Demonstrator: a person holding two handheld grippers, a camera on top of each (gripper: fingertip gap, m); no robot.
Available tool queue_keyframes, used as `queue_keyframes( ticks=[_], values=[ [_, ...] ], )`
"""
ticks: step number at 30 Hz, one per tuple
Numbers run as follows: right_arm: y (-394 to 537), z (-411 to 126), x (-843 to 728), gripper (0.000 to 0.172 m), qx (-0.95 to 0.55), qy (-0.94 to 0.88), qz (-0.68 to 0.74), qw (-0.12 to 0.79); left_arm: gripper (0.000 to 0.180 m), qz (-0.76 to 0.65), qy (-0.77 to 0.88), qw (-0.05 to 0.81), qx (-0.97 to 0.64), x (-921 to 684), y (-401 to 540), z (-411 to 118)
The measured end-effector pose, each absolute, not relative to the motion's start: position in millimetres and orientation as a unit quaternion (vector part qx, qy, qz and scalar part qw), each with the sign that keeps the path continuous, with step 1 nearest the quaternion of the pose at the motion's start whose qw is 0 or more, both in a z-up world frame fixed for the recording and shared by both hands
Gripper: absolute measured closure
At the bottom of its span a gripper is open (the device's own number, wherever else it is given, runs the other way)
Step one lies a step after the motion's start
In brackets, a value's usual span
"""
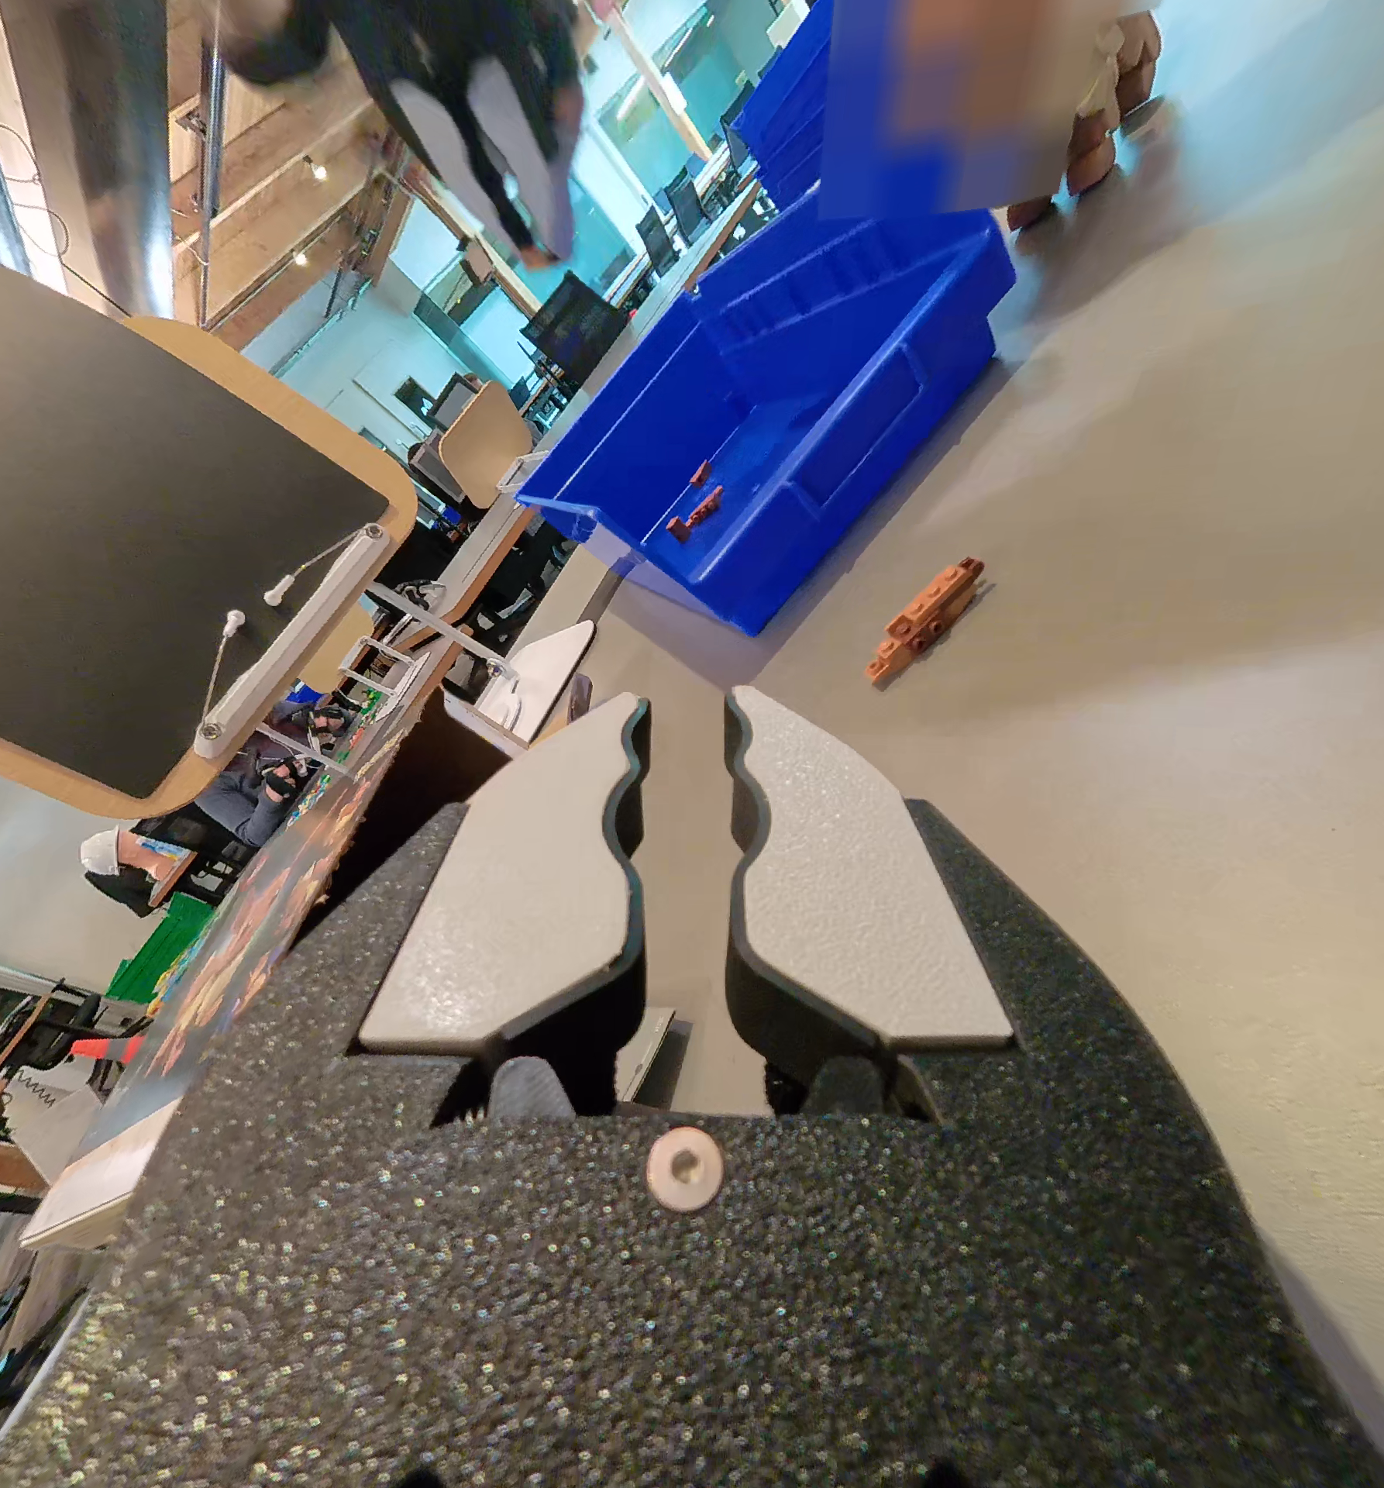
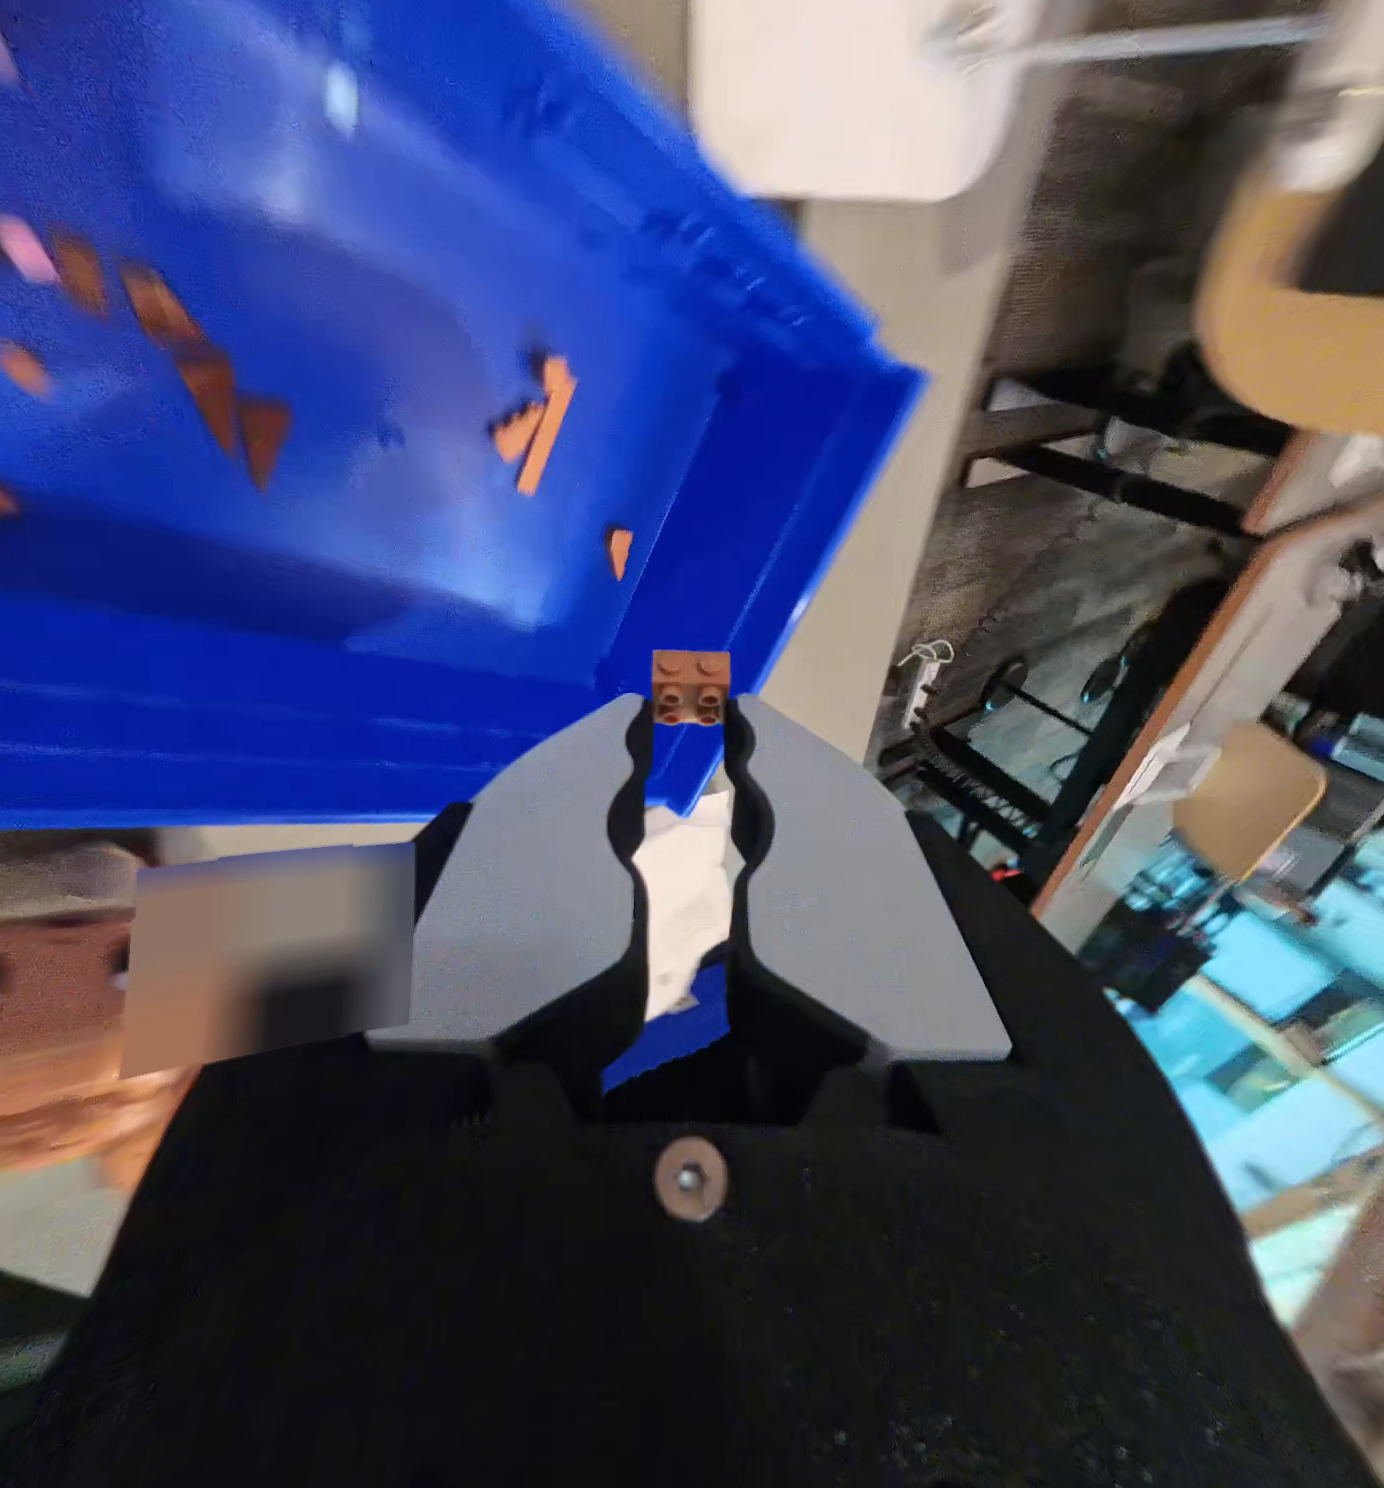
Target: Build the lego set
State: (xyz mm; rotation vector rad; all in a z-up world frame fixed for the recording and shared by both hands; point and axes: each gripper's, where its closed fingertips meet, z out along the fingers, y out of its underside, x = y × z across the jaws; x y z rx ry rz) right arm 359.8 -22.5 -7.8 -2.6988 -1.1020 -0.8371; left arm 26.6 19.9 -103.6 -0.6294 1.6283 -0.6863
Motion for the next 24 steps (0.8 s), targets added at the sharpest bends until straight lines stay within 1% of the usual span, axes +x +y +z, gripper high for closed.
queue_keyframes(
  ticks=[3, 5, 6, 10, 14, 16, 18, 21, 24],
  values=[
    [-41.2, 48.9, 306.3, 0.156, -0.911, -0.268, -0.268, 0.165, 0.164, -0.297, 0.703, 0.589, -0.265, 26.3, 14.9, -104.1],
    [-59.6, 60.9, 265.0, 0.156, -0.910, -0.245, -0.240, 0.233, 0.164, -0.299, 0.707, 0.586, -0.260, 26.2, 10.7, -105.5],
    [-69.7, 58.8, 248.8, 0.156, -0.908, -0.235, -0.231, 0.258, 0.164, -0.300, 0.708, 0.584, -0.259, 26.3, 8.7, -106.0],
    [-99.7, 18.0, 198.1, 0.156, -0.892, -0.193, -0.197, 0.359, 0.164, -0.300, 0.715, 0.580, -0.250, 26.2, 2.1, -109.0],
    [-100.4, -32.1, 156.5, 0.156, -0.855, -0.113, -0.125, 0.491, 0.163, -0.302, 0.720, 0.573, -0.250, 28.3, -0.6, -114.6],
    [-94.5, -58.3, 141.7, 0.156, -0.841, -0.059, -0.078, 0.532, 0.163, -0.306, 0.723, 0.563, -0.256, 30.1, -1.2, -119.2],
    [-89.0, -91.5, 128.5, 0.156, -0.847, -0.025, -0.040, 0.530, 0.163, -0.305, 0.729, 0.555, -0.260, 31.7, -1.5, -124.4],
    [-88.6, -145.2, 119.9, 0.156, -0.886, -0.025, -0.051, 0.460, 0.163, -0.293, 0.737, 0.551, -0.259, 32.4, -0.4, -129.3],
    [-92.3, -174.4, 120.6, 0.156, -0.908, -0.036, -0.078, 0.409, 0.163, -0.291, 0.738, 0.552, -0.257, 32.0, -0.7, -128.7]
  ],
)
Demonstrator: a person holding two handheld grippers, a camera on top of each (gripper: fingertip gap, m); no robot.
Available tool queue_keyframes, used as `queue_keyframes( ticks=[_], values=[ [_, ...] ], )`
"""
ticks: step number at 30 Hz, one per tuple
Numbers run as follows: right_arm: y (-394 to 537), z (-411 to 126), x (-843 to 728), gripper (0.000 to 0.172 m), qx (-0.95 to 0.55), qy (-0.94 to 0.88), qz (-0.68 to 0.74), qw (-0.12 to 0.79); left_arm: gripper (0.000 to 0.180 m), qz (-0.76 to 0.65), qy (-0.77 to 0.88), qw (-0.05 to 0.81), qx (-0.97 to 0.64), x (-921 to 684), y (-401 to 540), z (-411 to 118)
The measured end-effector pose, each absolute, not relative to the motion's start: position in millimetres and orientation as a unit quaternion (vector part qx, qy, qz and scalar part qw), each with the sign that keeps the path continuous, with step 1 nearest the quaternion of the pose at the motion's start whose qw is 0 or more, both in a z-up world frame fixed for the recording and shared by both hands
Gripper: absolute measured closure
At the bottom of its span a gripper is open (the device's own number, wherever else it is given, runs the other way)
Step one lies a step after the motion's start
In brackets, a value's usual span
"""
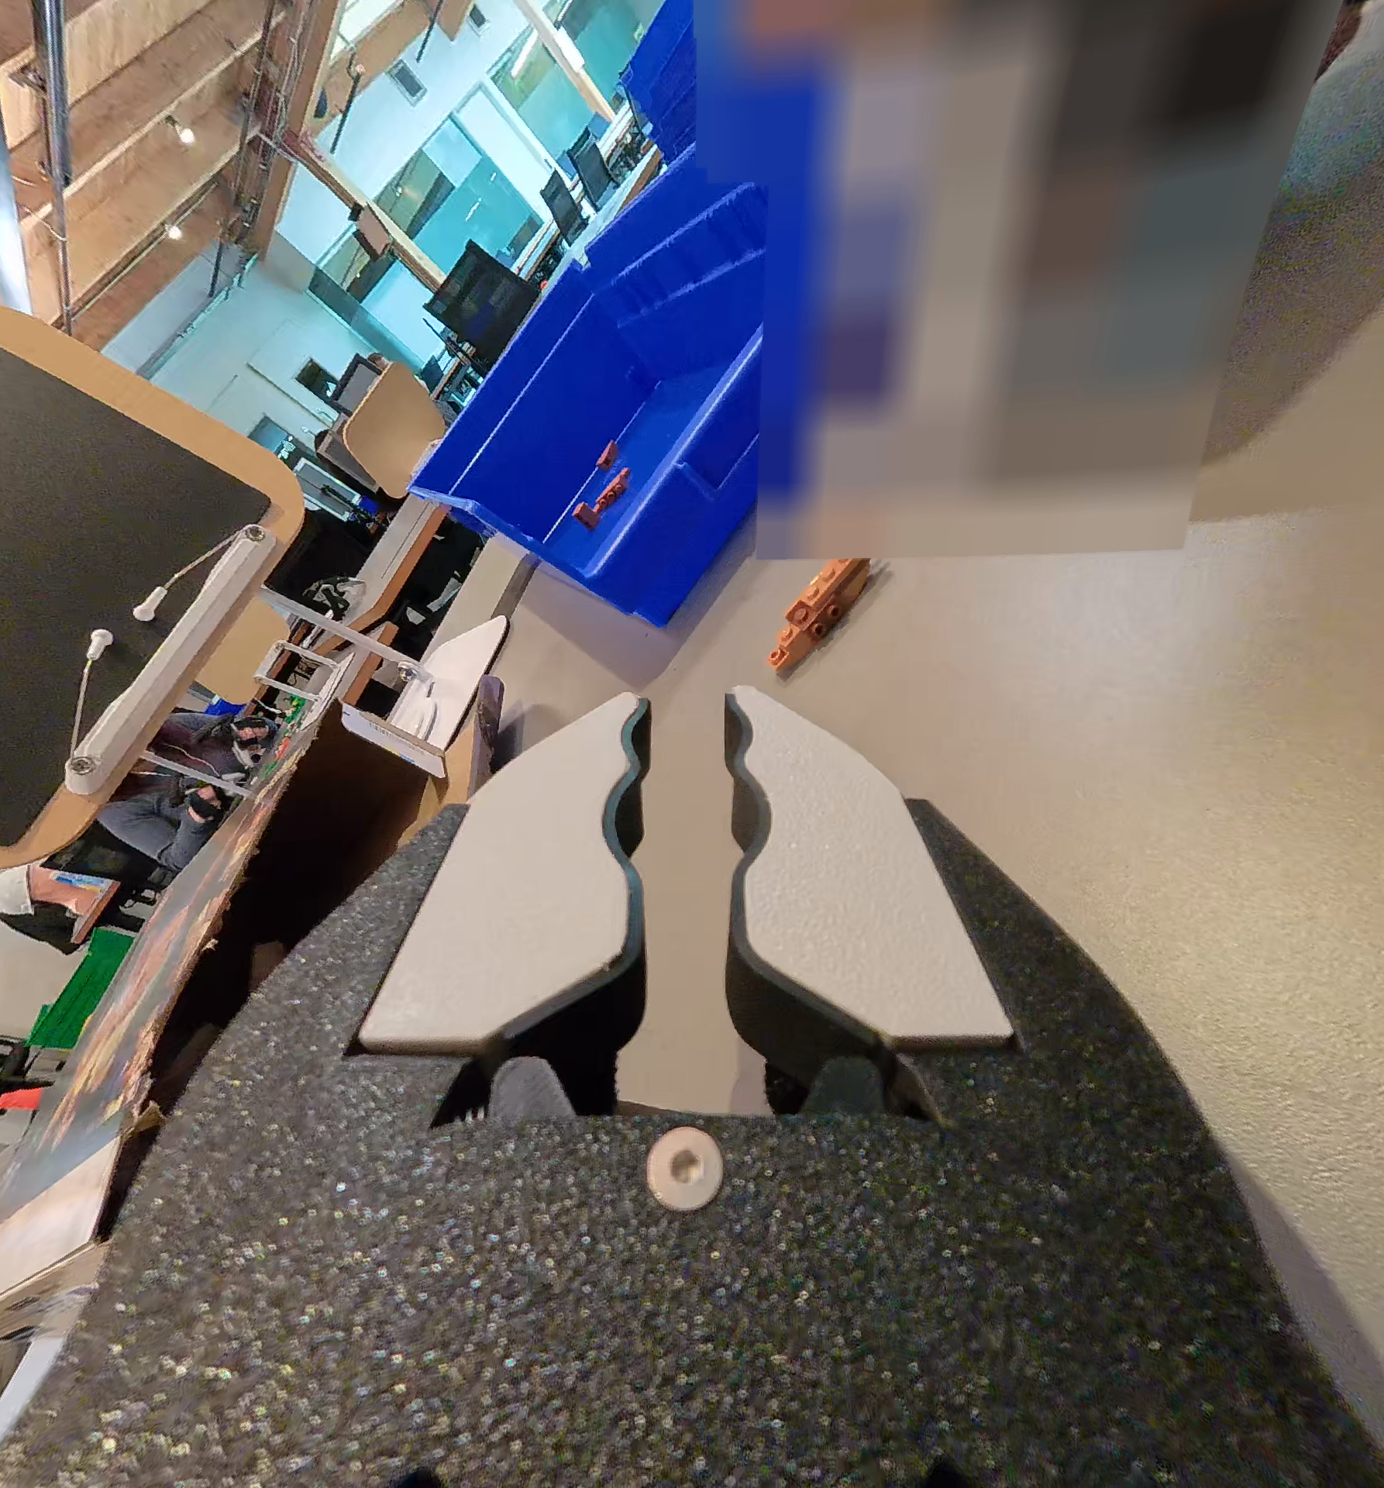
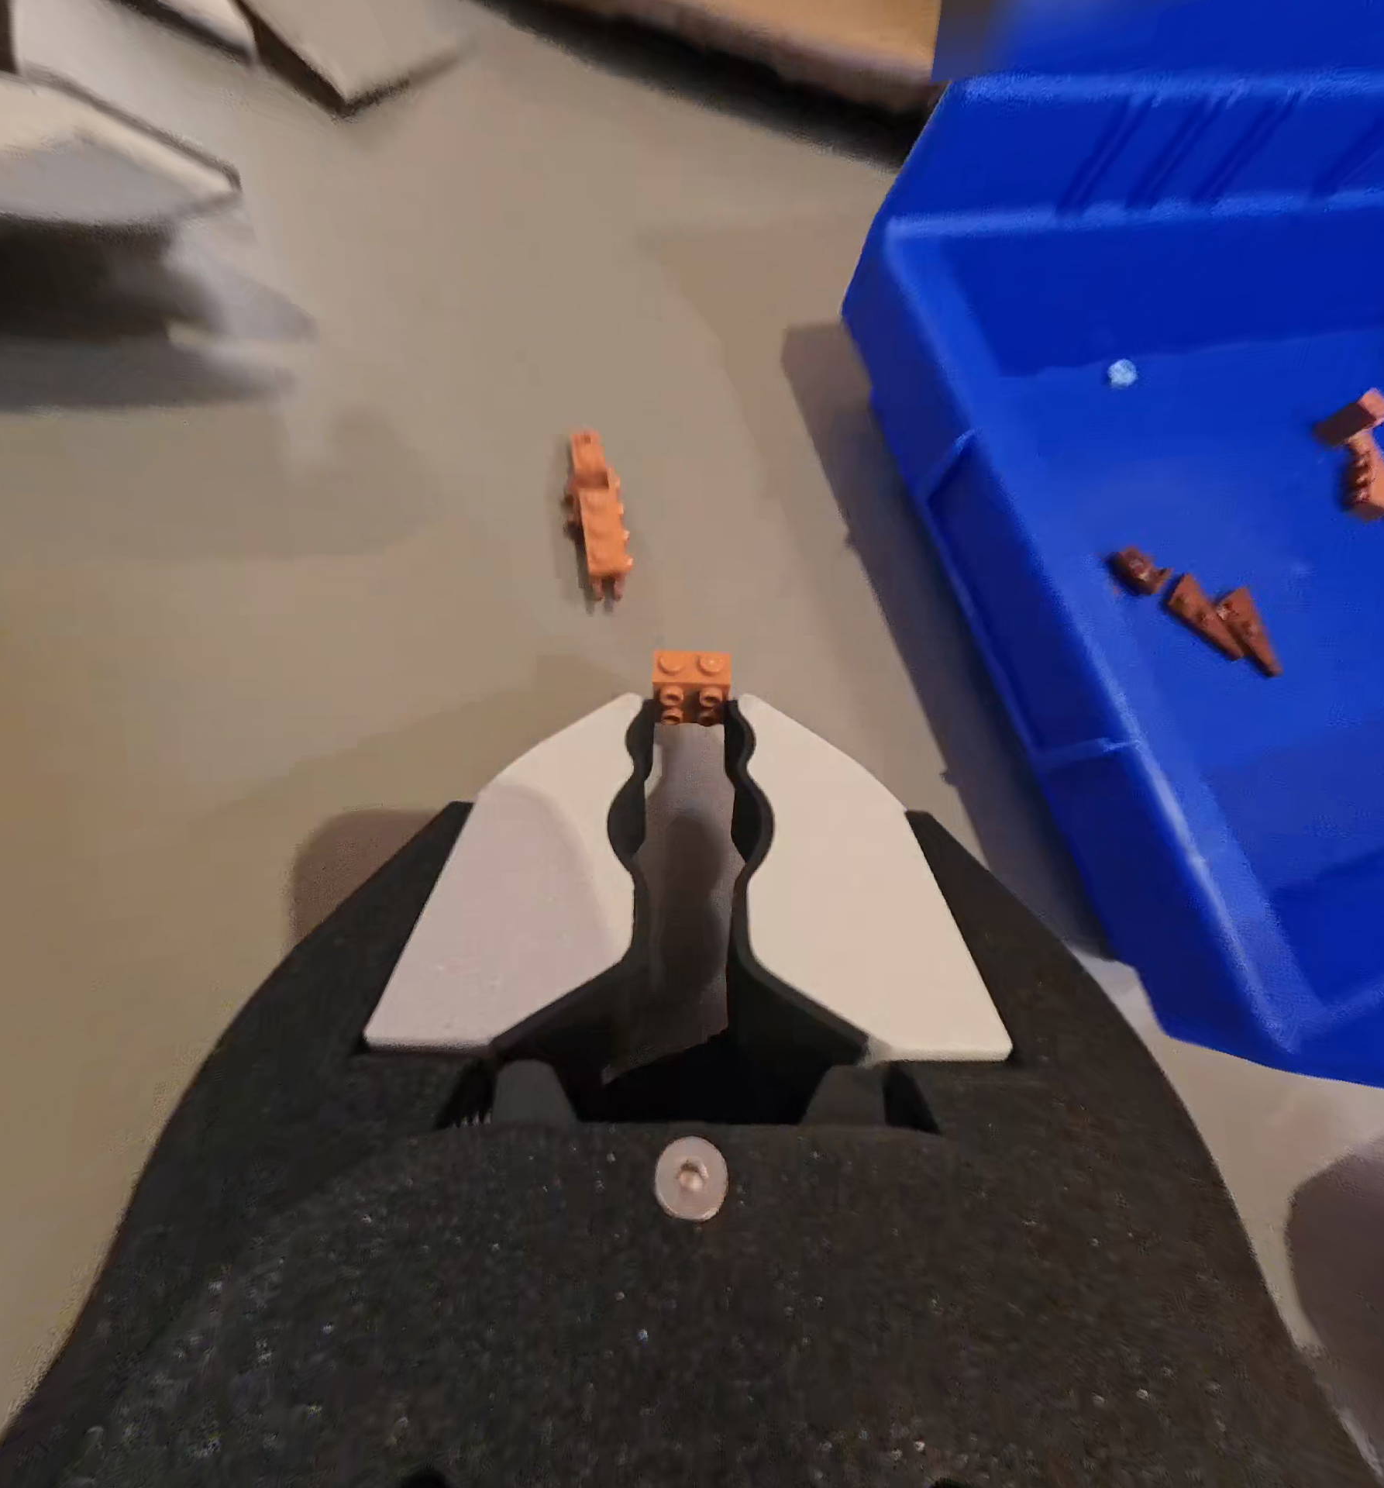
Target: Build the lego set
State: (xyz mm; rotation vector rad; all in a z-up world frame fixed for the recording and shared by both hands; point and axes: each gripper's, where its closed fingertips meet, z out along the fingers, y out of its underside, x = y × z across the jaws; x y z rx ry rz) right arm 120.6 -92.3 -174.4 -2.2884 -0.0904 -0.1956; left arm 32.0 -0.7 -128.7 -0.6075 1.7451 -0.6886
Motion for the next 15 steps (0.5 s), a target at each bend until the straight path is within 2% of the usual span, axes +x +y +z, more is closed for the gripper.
queue_keyframes(
  ticks=[4, 9, 12, 15],
  values=[
    [-98.0, -184.7, 118.0, 0.154, -0.915, -0.039, -0.056, 0.398, 0.163, -0.288, 0.740, 0.553, -0.253, 31.1, -1.2, -128.8],
    [-110.5, -174.6, 123.0, 0.126, -0.900, -0.053, -0.065, 0.427, 0.163, -0.288, 0.742, 0.551, -0.252, 31.1, -2.1, -129.7],
    [-140.0, -158.5, 156.7, 0.129, -0.877, -0.029, -0.150, 0.456, 0.163, -0.288, 0.740, 0.551, -0.254, 31.2, -0.8, -129.6],
    [-193.3, -145.2, 216.7, 0.138, -0.856, 0.066, -0.255, 0.445, 0.163, -0.292, 0.740, 0.549, -0.257, 32.0, -1.1, -130.3]
  ],
)
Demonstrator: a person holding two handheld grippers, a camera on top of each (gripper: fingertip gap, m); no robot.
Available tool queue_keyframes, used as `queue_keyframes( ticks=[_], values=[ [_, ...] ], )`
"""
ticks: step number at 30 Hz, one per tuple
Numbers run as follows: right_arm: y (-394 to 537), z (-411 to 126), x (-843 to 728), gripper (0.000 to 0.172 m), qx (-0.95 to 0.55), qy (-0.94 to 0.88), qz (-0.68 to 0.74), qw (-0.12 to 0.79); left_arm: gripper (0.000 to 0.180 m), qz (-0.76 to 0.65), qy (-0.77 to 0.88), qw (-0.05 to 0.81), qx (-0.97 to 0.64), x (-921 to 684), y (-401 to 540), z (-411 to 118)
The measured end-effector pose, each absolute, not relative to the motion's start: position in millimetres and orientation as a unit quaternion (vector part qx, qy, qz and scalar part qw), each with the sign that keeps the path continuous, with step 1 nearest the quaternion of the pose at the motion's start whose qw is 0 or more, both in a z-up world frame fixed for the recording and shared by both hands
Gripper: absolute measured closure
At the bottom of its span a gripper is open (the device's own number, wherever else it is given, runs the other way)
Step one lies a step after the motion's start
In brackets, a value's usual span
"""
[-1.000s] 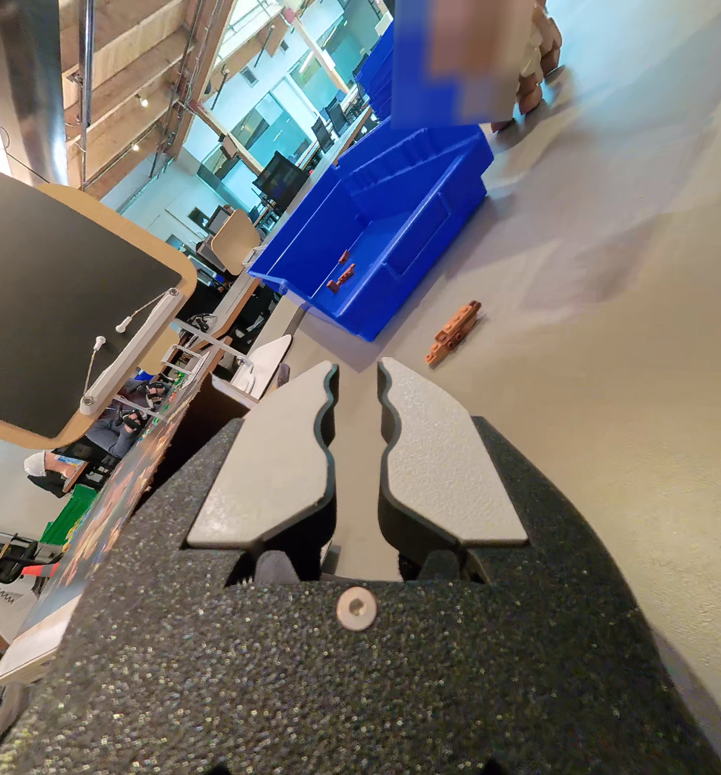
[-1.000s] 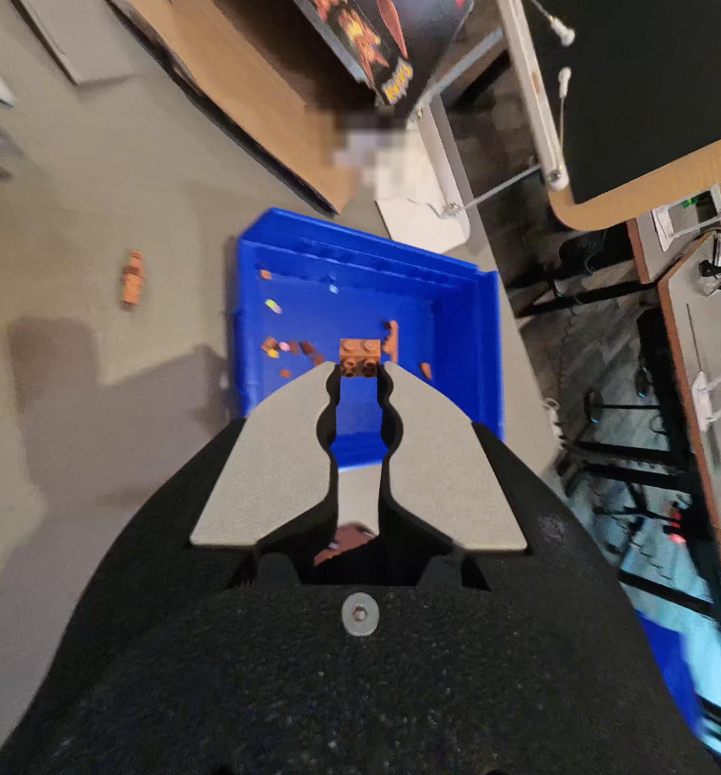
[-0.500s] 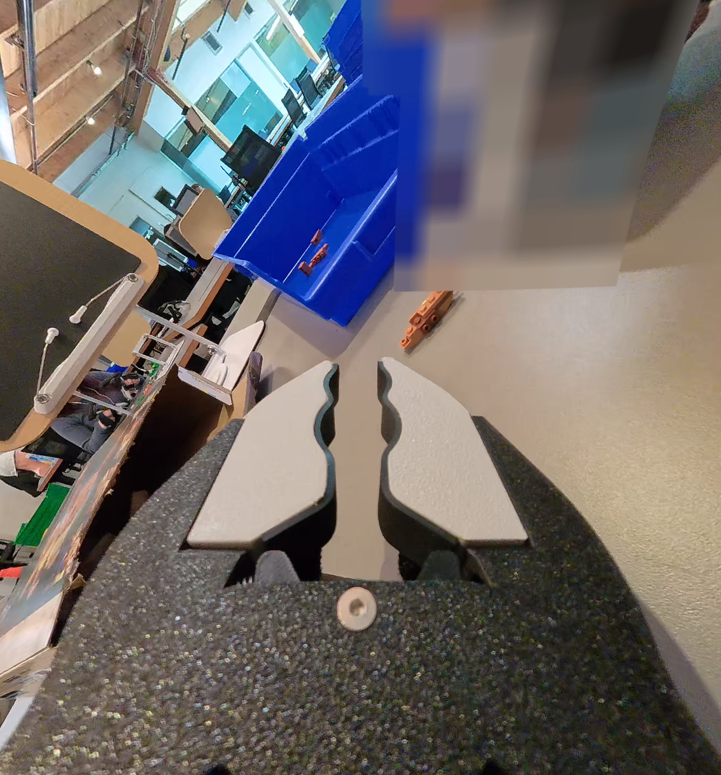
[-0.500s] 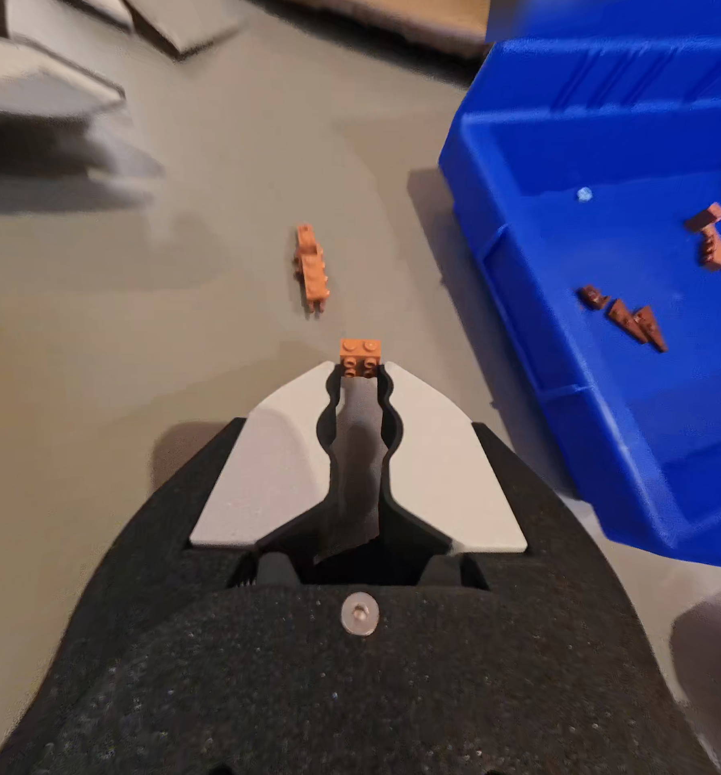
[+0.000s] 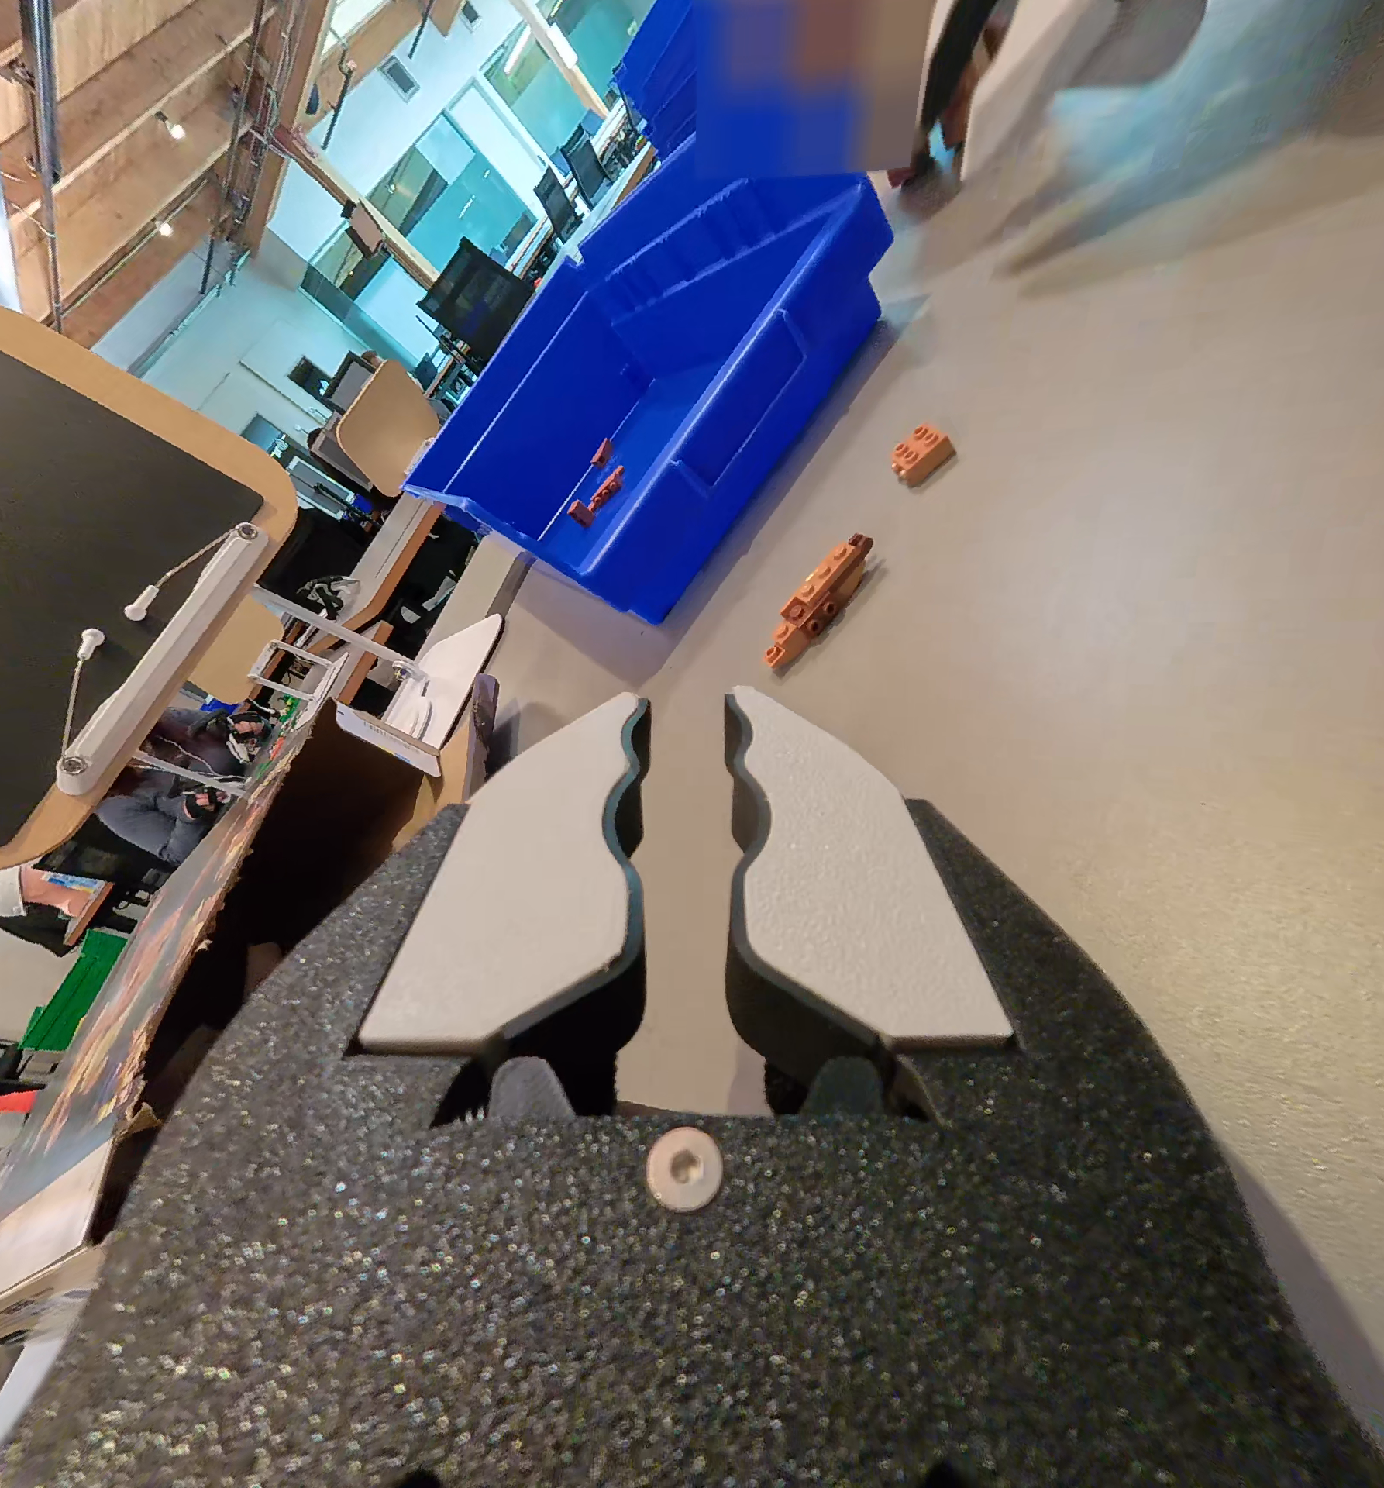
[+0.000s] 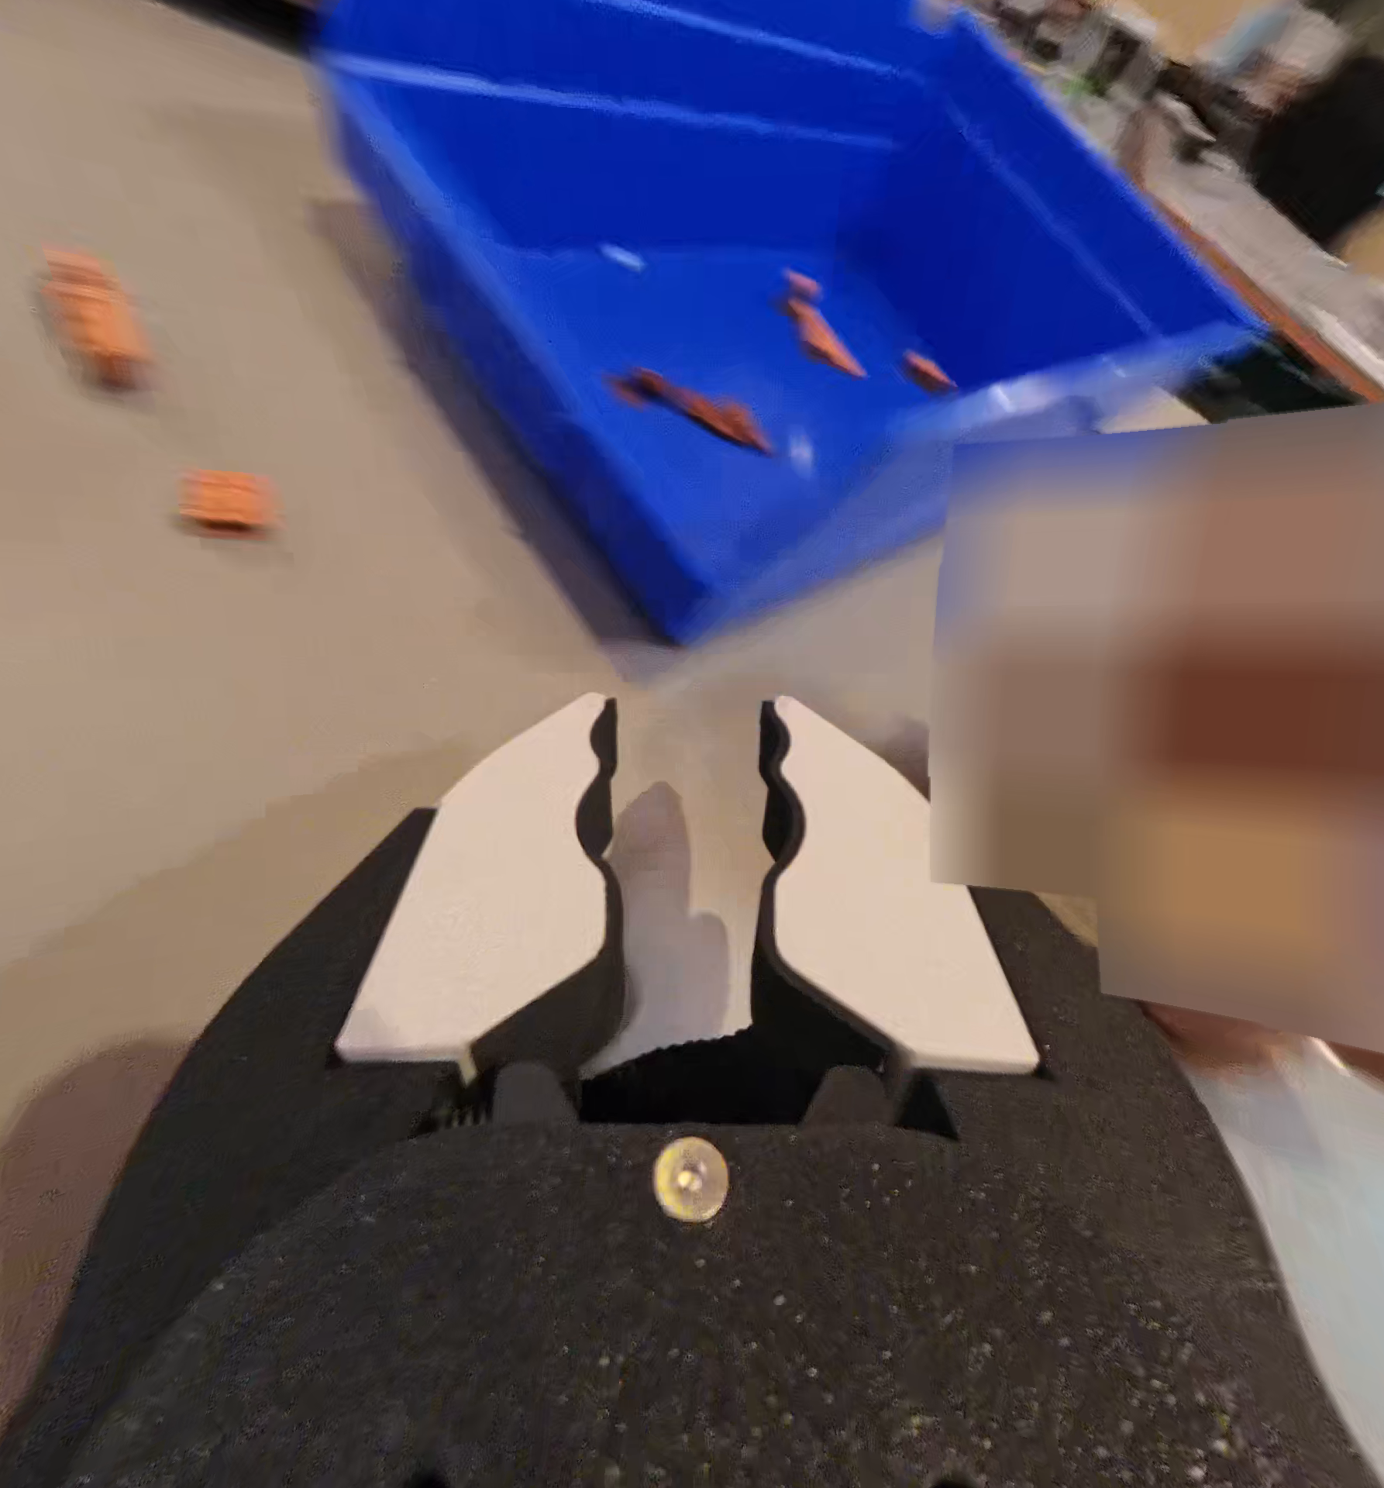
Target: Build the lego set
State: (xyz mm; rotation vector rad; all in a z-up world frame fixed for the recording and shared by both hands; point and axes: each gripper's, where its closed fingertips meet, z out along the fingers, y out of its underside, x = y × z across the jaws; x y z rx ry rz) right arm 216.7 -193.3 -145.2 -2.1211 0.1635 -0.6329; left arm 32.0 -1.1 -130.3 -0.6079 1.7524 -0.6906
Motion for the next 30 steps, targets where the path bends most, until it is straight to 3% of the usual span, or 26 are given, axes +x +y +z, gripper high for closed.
queue_keyframes(
  ticks=[4, 10, 30],
  values=[
    [-263.5, -130.0, 277.8, 0.139, -0.814, 0.203, -0.348, 0.420, 0.163, -0.293, 0.741, 0.546, -0.258, 33.2, -1.8, -132.6],
    [-319.4, -126.5, 316.9, 0.142, -0.792, 0.253, -0.416, 0.368, 0.163, -0.293, 0.738, 0.547, -0.264, 34.1, 0.8, -132.3],
    [-311.0, -140.7, 424.8, 0.152, -0.823, 0.263, -0.360, 0.351, 0.163, -0.293, 0.736, 0.548, -0.268, 34.6, 3.3, -132.3]
  ],
)
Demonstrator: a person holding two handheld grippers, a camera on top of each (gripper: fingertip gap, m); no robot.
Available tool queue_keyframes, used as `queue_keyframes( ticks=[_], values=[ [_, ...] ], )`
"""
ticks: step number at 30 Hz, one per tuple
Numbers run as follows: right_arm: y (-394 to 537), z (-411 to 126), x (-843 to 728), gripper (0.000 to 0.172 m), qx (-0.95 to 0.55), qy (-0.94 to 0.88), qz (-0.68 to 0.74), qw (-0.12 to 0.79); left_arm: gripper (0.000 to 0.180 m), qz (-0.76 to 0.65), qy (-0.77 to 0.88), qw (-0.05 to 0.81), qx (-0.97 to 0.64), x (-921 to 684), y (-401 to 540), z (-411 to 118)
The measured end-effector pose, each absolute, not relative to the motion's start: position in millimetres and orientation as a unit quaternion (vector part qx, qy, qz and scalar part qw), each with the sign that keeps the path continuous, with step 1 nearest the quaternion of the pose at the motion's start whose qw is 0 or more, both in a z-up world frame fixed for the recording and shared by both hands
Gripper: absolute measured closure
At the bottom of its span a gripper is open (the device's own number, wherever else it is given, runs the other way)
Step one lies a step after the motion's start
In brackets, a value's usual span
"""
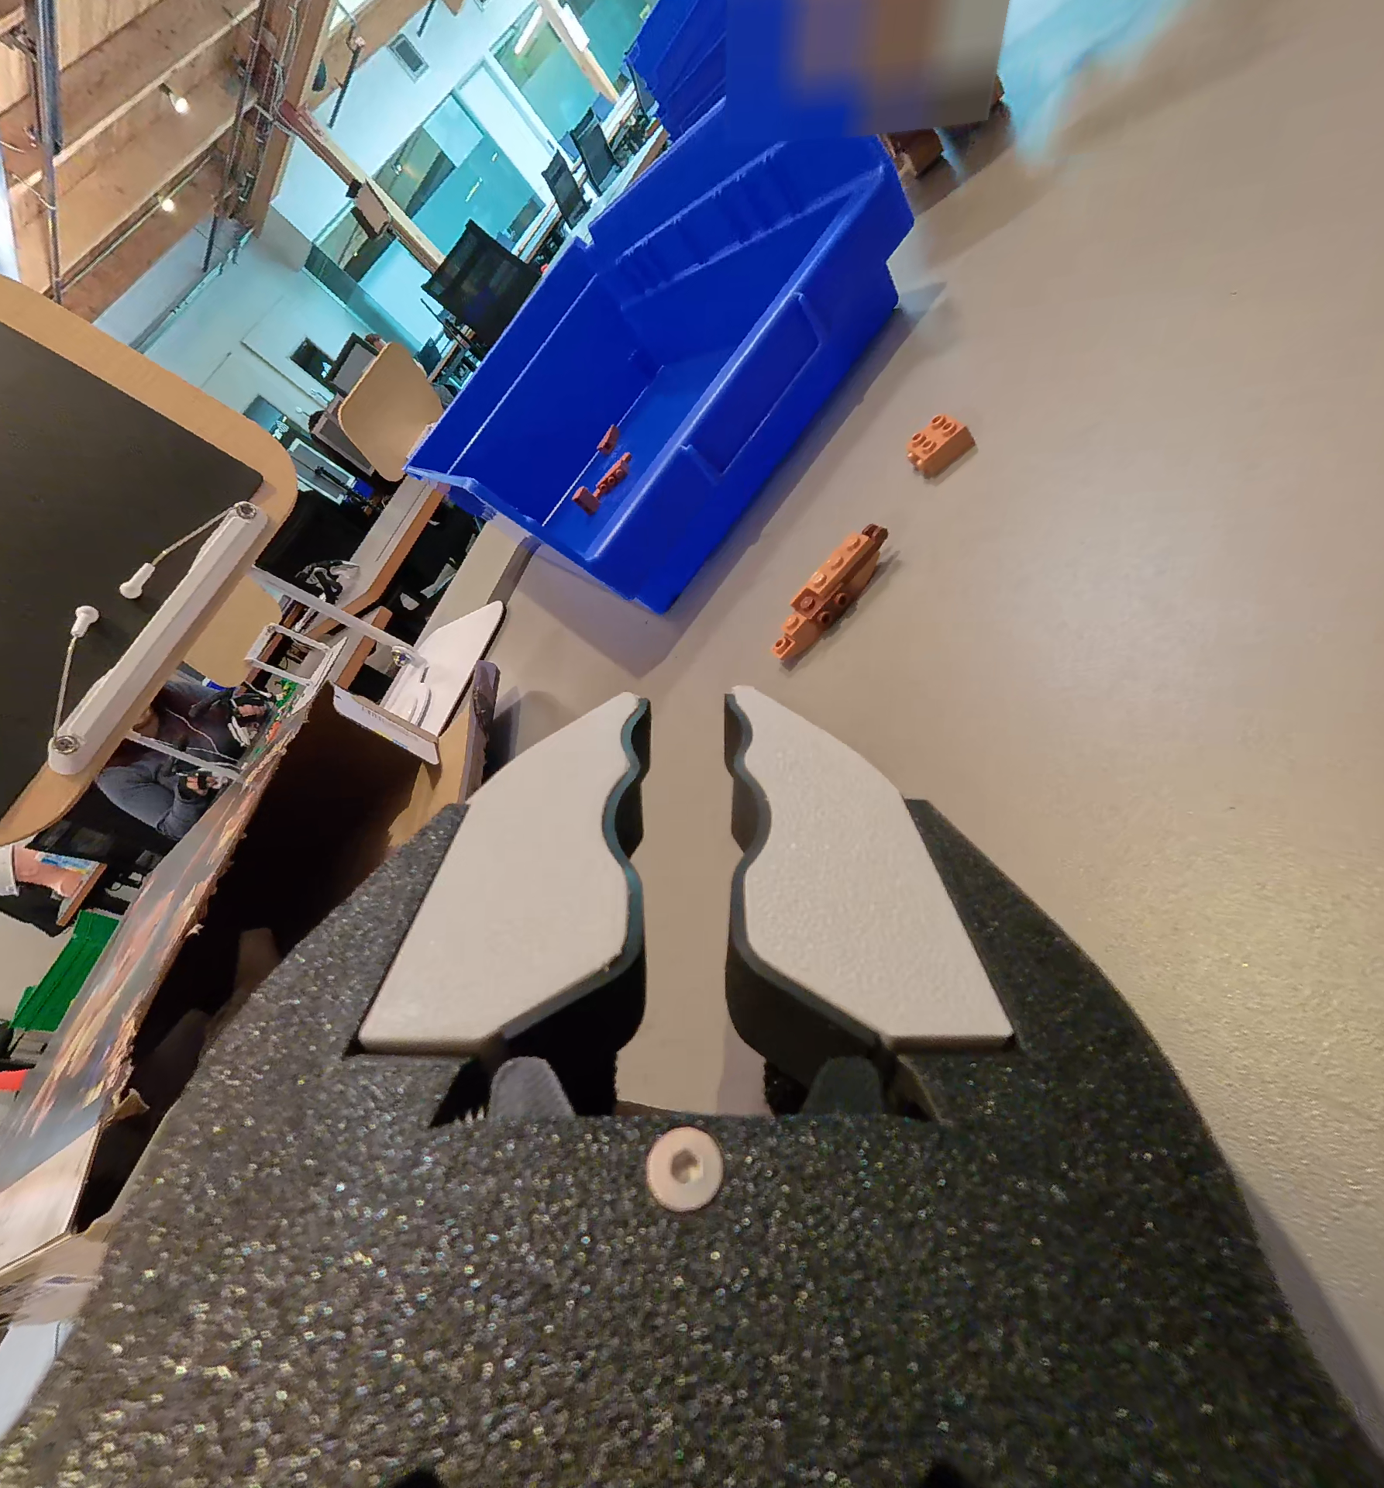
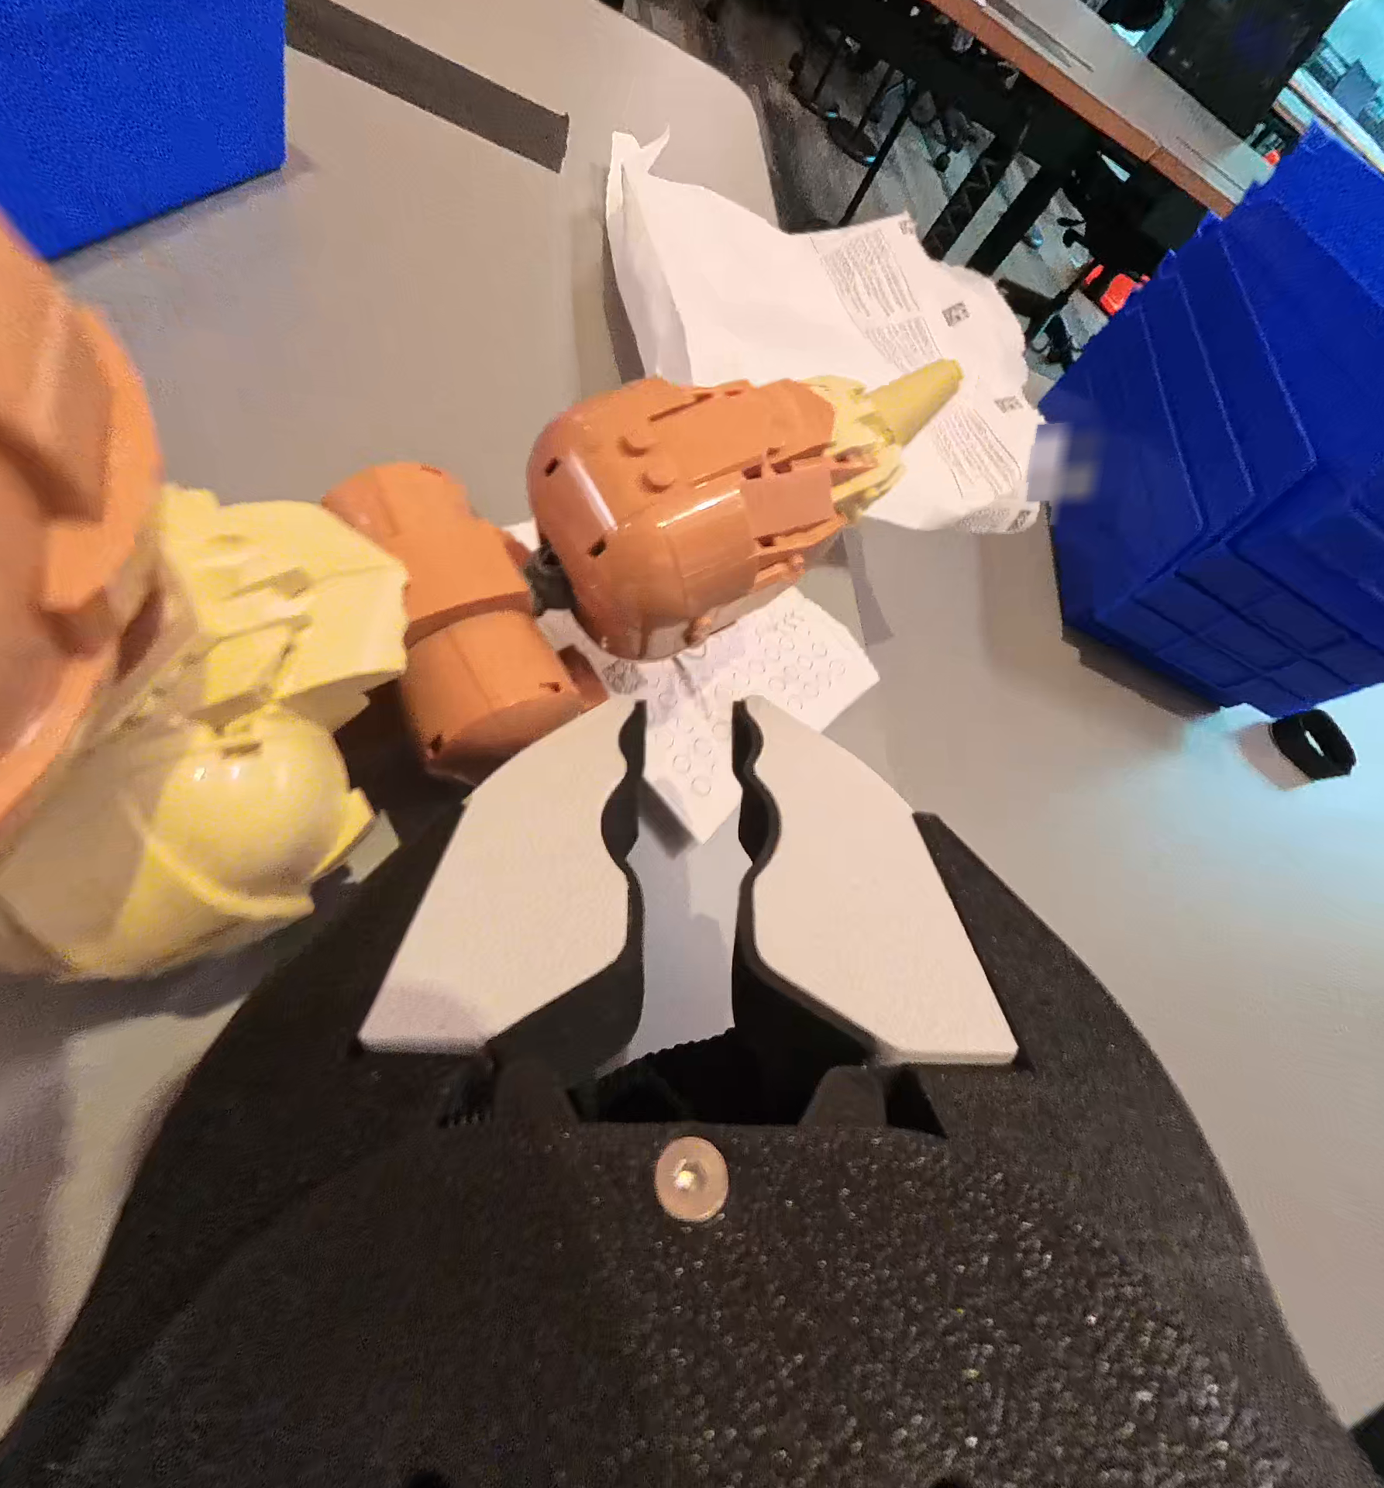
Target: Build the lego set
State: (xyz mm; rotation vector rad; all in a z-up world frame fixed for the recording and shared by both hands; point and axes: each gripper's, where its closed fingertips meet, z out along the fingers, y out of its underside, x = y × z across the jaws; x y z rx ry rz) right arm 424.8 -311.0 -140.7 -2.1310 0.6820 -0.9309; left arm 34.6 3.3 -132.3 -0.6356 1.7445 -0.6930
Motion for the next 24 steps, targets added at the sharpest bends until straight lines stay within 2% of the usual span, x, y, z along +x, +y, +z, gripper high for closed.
queue_keyframes(
  ticks=[7, 13, 16, 24],
  values=[
    [-288.8, -143.7, 451.3, 0.149, -0.831, 0.256, -0.295, 0.396, 0.163, -0.291, 0.736, 0.551, -0.265, 33.6, 2.6, -130.5],
    [-332.5, -157.7, 414.5, 0.144, -0.819, 0.300, -0.266, 0.410, 0.163, -0.285, 0.734, 0.558, -0.262, 32.0, 4.7, -127.5],
    [-340.2, -147.1, 370.2, 0.143, -0.816, 0.263, -0.285, 0.429, 0.163, -0.292, 0.734, 0.552, -0.267, 33.1, 4.3, -129.4],
    [-282.9, -131.2, 313.5, 0.133, -0.819, 0.222, -0.265, 0.458, 0.163, -0.301, 0.739, 0.541, -0.265, 35.5, -1.4, -133.6]
  ],
)
